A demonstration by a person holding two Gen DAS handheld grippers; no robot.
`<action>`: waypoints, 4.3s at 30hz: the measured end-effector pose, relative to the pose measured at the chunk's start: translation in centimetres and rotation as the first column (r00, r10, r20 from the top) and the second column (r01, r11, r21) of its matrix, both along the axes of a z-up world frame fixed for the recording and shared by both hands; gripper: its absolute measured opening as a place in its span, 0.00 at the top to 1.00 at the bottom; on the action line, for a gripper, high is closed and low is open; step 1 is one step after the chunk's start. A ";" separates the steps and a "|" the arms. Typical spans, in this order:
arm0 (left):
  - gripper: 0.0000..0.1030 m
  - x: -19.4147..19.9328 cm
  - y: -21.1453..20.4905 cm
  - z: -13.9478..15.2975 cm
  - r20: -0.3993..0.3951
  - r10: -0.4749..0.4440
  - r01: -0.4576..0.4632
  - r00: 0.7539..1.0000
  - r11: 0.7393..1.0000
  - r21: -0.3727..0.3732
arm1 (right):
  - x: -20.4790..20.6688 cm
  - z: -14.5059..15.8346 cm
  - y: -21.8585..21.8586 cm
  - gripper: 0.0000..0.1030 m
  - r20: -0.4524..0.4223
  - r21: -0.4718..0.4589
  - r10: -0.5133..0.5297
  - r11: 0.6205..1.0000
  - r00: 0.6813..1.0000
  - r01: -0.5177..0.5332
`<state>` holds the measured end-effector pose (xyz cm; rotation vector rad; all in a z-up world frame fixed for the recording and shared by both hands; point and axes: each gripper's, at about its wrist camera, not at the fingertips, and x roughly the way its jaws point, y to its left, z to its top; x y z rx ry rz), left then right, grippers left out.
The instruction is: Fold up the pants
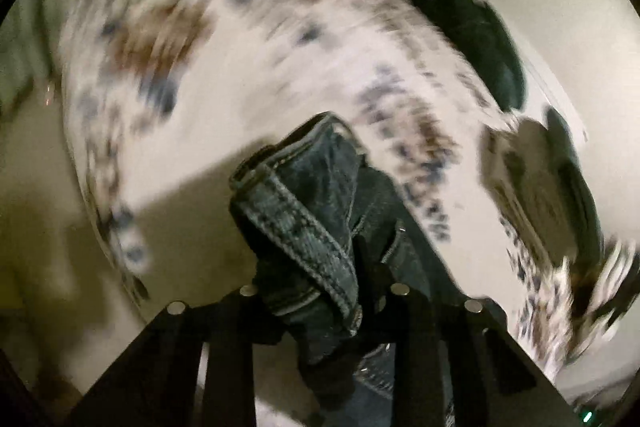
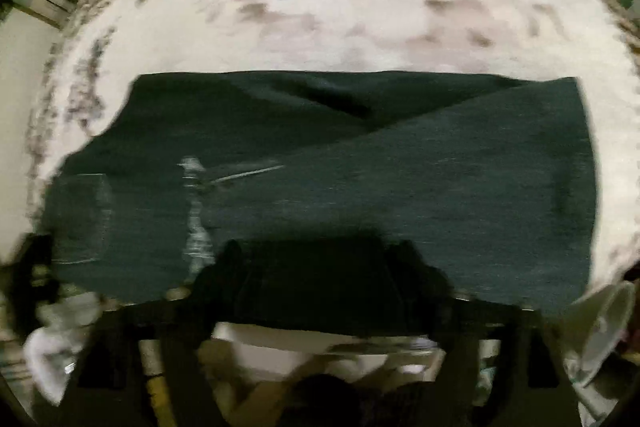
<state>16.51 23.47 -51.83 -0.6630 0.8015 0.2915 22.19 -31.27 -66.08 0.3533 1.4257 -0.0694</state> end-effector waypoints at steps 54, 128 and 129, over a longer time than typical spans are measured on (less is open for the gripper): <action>0.07 -2.9 -42.5 4.9 -0.281 -0.728 0.778 0.626 0.607 0.160 | -12.4 6.5 -33.7 0.02 0.101 0.305 -0.358 0.899 0.928 0.313; 0.07 1.5 -29.0 -6.4 -0.507 -0.572 0.637 0.644 0.769 -0.058 | -15.5 -5.4 -29.6 0.52 -0.127 0.706 -0.658 0.466 0.743 0.533; 0.07 1.5 -28.7 -6.6 -0.504 -0.574 0.635 0.645 0.770 -0.065 | -15.3 -5.1 -29.4 0.62 -0.102 0.701 -0.654 0.488 0.749 0.521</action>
